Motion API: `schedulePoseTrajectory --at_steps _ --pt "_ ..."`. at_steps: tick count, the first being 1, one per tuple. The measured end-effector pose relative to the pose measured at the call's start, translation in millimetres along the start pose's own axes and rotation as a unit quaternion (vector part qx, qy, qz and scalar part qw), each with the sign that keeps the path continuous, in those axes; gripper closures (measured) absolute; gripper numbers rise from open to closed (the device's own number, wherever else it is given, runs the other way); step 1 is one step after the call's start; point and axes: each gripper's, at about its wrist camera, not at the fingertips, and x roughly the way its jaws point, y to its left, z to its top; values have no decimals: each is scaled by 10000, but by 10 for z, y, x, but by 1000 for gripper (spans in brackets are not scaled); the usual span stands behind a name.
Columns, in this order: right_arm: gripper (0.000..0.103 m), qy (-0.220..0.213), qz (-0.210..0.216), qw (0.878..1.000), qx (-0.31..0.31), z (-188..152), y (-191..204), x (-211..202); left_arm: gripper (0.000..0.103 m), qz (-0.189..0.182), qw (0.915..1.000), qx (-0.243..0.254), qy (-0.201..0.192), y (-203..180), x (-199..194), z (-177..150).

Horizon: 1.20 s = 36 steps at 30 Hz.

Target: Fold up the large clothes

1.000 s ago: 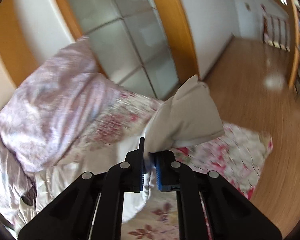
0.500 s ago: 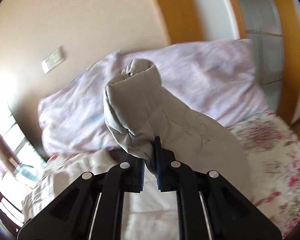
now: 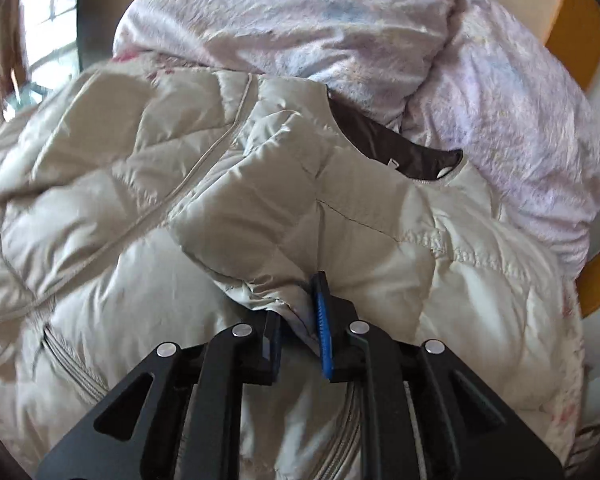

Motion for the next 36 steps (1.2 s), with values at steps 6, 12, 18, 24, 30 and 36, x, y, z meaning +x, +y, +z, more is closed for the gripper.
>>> schedulePoseTrajectory --at_steps 6,12,18,24,30,36 --pt "39 -504 1181 9875 913 95 -298 -366 2 165 9996 -203 -126 160 6 56" --pt "52 -630 338 9807 1819 279 -621 -141 2 302 9983 -403 -287 294 -53 66" --pt "54 254 -175 9968 743 347 -50 427 2 70 9939 -1091 -106 531 9 125" --pt "44 300 1048 9736 2007 231 -511 110 10 -246 9759 -2169 -16 850 94 186" --pt "32 73 1468 9653 2158 -7 -675 -284 26 -88 9552 -2959 -85 1135 163 280" --pt "30 -61 1709 9550 2423 -112 -867 -479 44 112 9447 -3271 -228 1352 167 398"
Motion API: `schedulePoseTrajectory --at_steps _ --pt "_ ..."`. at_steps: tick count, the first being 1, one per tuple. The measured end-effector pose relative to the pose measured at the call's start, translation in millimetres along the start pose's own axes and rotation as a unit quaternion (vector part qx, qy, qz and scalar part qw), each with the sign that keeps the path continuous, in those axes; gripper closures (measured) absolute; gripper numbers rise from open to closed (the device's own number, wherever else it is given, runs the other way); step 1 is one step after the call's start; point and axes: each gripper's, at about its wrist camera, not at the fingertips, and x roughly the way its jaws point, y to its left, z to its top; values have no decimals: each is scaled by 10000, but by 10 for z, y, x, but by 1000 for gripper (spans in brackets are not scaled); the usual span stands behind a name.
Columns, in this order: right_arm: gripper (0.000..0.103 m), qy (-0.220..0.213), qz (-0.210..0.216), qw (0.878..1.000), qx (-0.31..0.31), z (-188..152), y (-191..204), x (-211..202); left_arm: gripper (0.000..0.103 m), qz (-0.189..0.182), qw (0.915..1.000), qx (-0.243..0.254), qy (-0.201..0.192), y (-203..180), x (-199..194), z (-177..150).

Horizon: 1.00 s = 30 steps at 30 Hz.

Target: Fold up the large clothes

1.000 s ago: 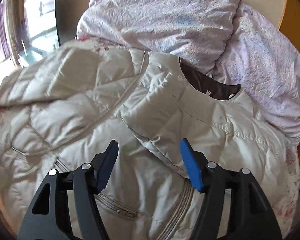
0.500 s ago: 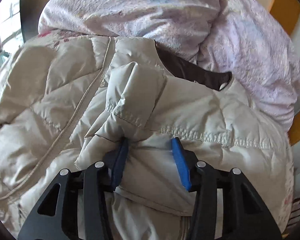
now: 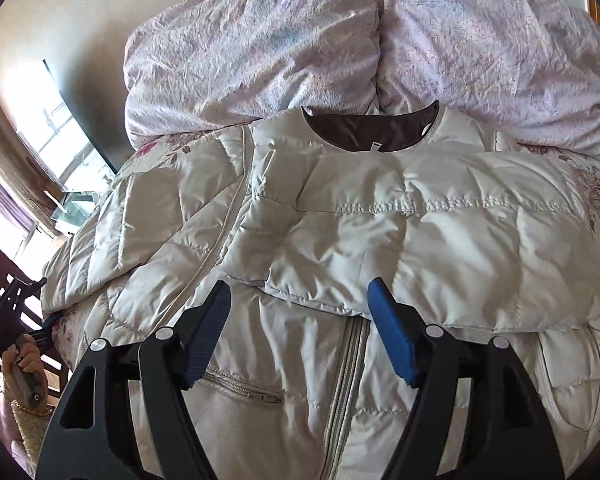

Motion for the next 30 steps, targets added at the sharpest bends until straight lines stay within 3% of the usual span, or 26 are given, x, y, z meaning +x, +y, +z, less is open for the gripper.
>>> schedulePoseTrajectory --at_steps 8,13,17,21,24,30 --pt "28 -140 -14 9999 69 -71 -144 -197 90 147 9997 -216 22 132 17 119" --pt "27 -328 -111 9992 221 -120 -371 -397 95 269 9970 676 -252 -368 -138 145" --pt "25 -514 -184 9977 411 -169 -594 -574 95 22 9866 1538 -547 -1059 -370 65" --pt "25 -657 -278 9958 572 -239 -829 -728 95 -470 9684 2363 -643 -1777 -552 -226" --pt "24 -721 -336 9944 693 -301 -986 -808 95 -934 9483 2991 -507 -2298 -597 -623" --pt "24 -759 -440 9914 975 -415 -1279 -893 95 -1855 9012 3898 392 -2968 -439 -1640"
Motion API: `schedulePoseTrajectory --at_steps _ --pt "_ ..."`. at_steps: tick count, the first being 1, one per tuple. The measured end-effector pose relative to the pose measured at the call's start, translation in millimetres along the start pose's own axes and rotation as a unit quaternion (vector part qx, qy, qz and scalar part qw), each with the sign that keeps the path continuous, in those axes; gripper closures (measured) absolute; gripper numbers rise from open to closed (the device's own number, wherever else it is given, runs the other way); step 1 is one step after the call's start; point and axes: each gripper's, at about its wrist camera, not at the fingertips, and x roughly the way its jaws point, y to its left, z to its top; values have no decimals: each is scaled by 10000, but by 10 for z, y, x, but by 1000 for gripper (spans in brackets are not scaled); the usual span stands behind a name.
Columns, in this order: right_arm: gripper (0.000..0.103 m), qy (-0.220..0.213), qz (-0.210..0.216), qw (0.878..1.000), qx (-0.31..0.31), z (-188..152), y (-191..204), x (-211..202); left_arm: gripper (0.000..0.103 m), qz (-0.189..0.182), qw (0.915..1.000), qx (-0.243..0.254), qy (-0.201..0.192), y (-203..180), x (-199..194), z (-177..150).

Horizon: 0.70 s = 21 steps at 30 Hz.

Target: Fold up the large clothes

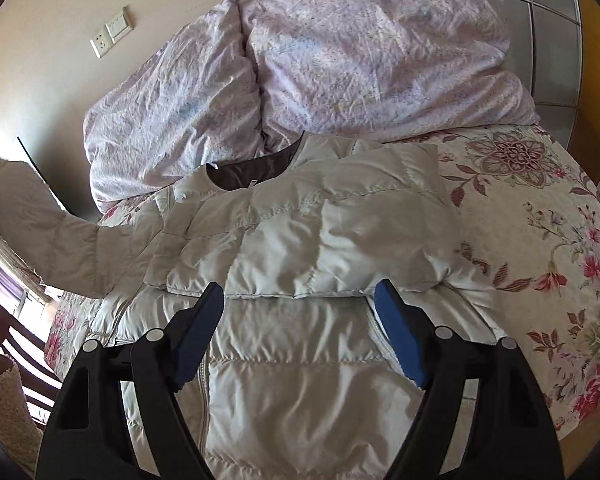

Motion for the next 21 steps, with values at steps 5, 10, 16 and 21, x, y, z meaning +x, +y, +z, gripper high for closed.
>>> schedulePoseTrajectory --at_steps 5,10,16,21 --pt "24 -34 -145 9997 179 -15 -221 -55 95 -673 9934 401 838 -575 584 -489" --pt "24 -19 -222 9995 231 -23 -319 -46 95 -838 9802 744 1635 -911 1085 -1109" --pt "23 21 -271 9995 163 -13 -280 19 83 -580 9577 1208 2549 -1027 1641 -1798" --pt "24 -118 -246 9995 -126 38 -61 23 33 -740 9466 1184 2907 -882 1595 -1905"
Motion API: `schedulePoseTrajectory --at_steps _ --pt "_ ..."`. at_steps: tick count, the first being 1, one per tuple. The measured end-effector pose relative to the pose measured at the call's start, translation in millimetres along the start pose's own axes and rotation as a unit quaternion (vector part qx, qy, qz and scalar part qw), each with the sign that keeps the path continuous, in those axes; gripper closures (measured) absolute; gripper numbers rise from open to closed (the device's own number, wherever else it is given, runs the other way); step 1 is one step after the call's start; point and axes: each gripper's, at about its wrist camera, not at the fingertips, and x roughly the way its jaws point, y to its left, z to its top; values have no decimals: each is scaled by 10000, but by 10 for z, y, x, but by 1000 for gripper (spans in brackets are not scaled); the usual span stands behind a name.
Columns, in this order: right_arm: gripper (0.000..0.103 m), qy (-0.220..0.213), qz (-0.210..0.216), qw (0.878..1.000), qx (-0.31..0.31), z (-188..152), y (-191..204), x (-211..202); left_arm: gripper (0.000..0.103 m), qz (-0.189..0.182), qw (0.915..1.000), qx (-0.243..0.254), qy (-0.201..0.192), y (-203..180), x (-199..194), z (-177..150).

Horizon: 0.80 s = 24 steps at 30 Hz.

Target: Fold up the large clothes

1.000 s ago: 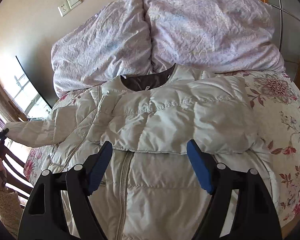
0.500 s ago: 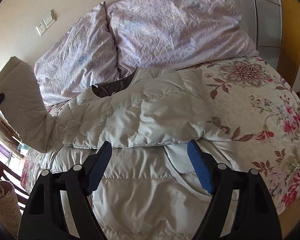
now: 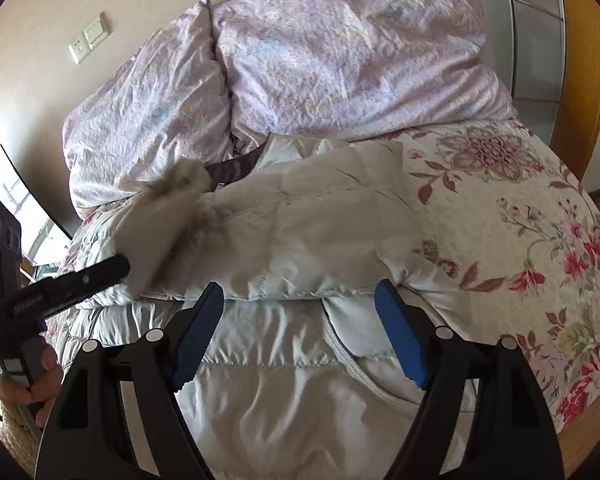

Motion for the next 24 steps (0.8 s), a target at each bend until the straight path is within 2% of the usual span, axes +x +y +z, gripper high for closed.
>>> schedulePoseTrajectory --at_steps 1,3,6,8,10,11,14,17,21,24 --pt "24 -48 40 9999 -79 21 68 1 27 14 9999 26 -130 32 -97 7" --pt "25 -140 188 9992 -317 66 266 22 25 225 9988 76 -426 145 -358 114" --pt "32 -206 550 9951 -792 122 652 101 25 950 9924 72 -783 441 -649 263" --pt "36 -167 819 9898 -1151 161 926 225 25 1522 9840 89 -918 682 -752 350" --pt "41 -98 798 9853 -1508 176 1181 412 25 2061 9738 92 -962 888 -792 406" --pt "43 -55 758 9826 -1693 176 1288 531 25 2191 9712 59 -938 976 -789 418" --pt "45 114 563 9792 -1947 140 1395 834 25 2388 9679 56 -778 1199 -705 413" --pt "47 592 -7 9798 -1910 86 1233 1321 25 2698 9616 160 -477 1379 -502 352" --pt "47 702 129 9847 -1590 73 985 1558 25 2608 9653 -62 -155 1631 -261 269" --pt "47 760 132 9857 -1496 74 970 1621 24 2834 9588 140 -138 1592 -174 226"
